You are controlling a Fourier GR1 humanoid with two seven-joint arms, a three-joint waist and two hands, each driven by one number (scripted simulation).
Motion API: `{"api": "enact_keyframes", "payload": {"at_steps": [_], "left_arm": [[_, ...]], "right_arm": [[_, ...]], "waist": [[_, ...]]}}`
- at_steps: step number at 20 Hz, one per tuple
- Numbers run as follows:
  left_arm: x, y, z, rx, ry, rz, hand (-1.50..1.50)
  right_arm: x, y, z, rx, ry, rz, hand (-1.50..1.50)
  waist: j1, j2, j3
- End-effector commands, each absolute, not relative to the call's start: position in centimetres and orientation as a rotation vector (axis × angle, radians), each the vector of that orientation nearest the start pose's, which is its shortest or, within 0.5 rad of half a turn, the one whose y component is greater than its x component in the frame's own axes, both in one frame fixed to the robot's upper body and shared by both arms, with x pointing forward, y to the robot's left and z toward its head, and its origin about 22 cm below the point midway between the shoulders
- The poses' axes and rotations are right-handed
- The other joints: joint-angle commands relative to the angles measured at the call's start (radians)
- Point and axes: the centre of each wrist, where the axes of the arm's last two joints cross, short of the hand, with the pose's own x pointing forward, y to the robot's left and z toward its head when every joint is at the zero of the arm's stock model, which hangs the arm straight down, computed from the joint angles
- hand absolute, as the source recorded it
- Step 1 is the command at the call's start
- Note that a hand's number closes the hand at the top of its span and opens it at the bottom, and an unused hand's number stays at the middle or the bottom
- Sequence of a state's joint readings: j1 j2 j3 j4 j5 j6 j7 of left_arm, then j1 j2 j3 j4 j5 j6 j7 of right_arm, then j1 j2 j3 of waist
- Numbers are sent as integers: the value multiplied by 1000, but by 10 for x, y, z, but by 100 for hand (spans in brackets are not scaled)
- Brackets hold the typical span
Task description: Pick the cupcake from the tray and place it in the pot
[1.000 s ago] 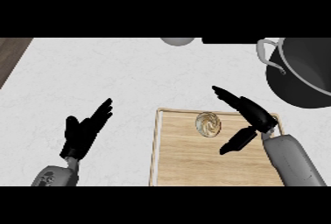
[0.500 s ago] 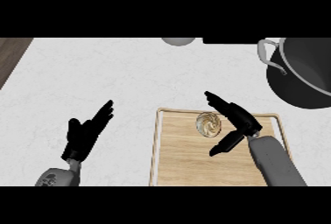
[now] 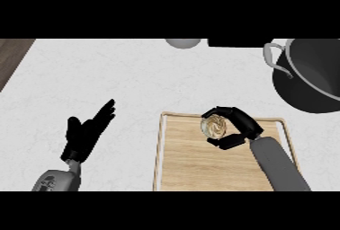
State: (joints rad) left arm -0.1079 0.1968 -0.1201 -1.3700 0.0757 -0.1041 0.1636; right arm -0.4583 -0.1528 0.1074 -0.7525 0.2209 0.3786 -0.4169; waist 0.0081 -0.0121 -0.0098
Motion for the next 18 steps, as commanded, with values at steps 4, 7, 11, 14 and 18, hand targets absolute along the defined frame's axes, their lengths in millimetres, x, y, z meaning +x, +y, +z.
{"api": "enact_keyframes", "payload": {"at_steps": [4, 7, 11, 14, 18], "left_arm": [[258, 248, -22, -60, -1282, -284, 0], [258, 235, -22, -43, -1282, -275, 0], [251, 245, -24, -55, -1292, -282, 0], [256, 245, -19, -47, -1308, -253, 0], [257, 239, -21, -68, -1309, -255, 0]], "right_arm": [[301, -213, -106, 378, -1402, 625, 150], [301, -199, -107, 419, -1460, 599, 150], [294, -431, -28, 247, -1526, 555, 150], [286, -478, 9, 151, -1564, 521, 150], [276, -520, 52, 34, -1658, 483, 150]], "waist": [[3, 15, 10], [-1, 14, 10], [-11, 33, 17], [-42, 41, 25], [-21, 47, 30]]}}
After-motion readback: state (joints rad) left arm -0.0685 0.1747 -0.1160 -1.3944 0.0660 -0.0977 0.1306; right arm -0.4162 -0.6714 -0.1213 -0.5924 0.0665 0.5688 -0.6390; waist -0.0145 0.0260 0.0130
